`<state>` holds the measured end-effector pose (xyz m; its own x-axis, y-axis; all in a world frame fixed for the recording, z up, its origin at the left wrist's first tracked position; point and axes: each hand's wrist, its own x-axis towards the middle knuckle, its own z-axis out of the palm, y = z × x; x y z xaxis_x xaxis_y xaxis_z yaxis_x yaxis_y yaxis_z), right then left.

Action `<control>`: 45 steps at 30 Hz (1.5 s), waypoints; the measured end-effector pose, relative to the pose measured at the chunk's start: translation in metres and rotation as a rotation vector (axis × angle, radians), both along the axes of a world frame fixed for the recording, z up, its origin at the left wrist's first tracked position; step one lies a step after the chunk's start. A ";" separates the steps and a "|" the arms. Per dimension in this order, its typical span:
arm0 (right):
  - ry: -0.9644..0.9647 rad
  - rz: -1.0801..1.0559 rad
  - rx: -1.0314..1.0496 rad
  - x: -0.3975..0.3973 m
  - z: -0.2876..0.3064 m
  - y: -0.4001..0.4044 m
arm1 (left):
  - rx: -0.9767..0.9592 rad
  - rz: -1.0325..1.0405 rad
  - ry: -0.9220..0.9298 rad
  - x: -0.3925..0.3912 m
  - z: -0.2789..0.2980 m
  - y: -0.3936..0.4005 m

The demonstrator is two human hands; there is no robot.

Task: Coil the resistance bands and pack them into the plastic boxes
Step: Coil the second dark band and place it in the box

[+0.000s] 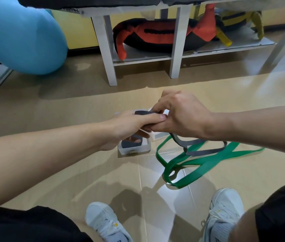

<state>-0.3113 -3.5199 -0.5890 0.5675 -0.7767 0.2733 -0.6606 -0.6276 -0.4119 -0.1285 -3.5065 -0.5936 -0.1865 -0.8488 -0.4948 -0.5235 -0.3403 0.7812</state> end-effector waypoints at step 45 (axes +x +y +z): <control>0.322 0.088 -0.154 0.004 0.002 -0.006 | 0.053 -0.023 -0.090 -0.003 0.004 0.005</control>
<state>-0.3078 -3.5260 -0.5870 0.7064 -0.6847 0.1792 -0.6817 -0.7263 -0.0881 -0.1312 -3.5017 -0.5894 -0.1580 -0.8172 -0.5542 -0.5989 -0.3669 0.7118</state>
